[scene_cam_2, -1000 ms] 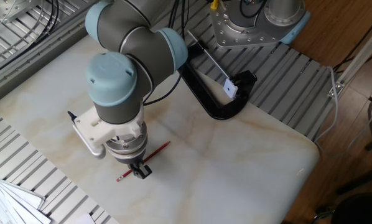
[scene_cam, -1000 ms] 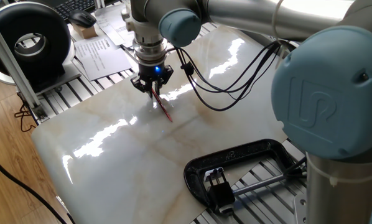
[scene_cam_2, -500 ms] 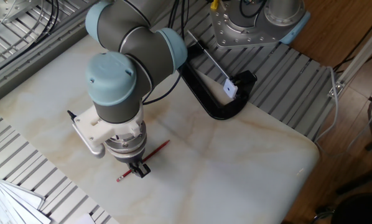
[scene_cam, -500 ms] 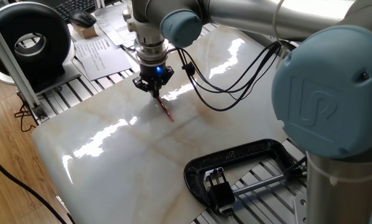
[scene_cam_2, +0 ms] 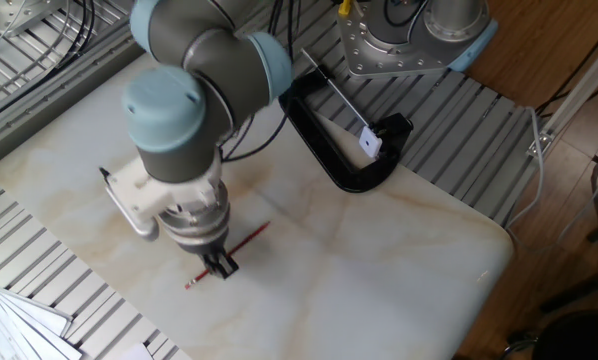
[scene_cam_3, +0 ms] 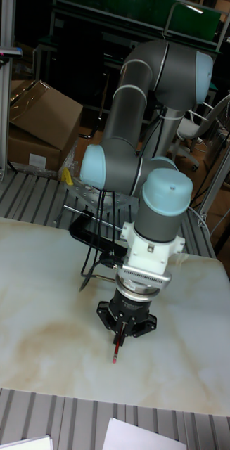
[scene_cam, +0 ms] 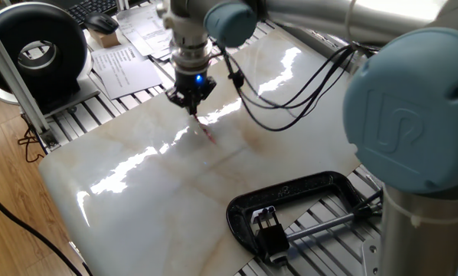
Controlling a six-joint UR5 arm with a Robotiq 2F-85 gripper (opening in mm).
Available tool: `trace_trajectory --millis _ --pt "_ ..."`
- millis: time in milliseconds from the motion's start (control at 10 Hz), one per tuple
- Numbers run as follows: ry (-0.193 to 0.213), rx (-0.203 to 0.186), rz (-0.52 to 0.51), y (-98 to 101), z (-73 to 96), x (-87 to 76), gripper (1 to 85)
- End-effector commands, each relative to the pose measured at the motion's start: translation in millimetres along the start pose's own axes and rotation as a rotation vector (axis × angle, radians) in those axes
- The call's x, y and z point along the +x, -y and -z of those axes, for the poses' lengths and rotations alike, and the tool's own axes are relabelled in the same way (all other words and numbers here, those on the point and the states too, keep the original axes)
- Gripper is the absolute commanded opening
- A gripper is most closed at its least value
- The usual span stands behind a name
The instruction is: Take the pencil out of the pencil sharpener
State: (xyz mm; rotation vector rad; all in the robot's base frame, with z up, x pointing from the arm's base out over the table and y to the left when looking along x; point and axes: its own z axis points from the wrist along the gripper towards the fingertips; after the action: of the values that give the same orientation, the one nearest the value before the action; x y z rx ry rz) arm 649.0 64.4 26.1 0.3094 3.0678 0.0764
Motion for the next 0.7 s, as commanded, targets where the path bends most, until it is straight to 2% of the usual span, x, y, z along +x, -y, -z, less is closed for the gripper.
trace_trajectory --millis 0,100,200,300,400,500,600 --pt "0.002 -0.027 -0.003 5.9 28.4 4.7 1.3" --pt "0.028 -0.035 0.018 3.7 28.6 -2.2 1.3" --pt "0.013 -0.010 0.021 10.2 28.3 1.8 1.3" --pt "0.013 0.030 0.013 20.8 28.4 1.7 1.3" --pt "0.018 0.040 -0.005 23.3 28.5 0.3 1.3" --pt "0.008 0.040 -0.027 23.5 28.5 3.1 1.3" --pt "-0.015 0.038 -0.071 29.2 37.2 18.1 1.3"
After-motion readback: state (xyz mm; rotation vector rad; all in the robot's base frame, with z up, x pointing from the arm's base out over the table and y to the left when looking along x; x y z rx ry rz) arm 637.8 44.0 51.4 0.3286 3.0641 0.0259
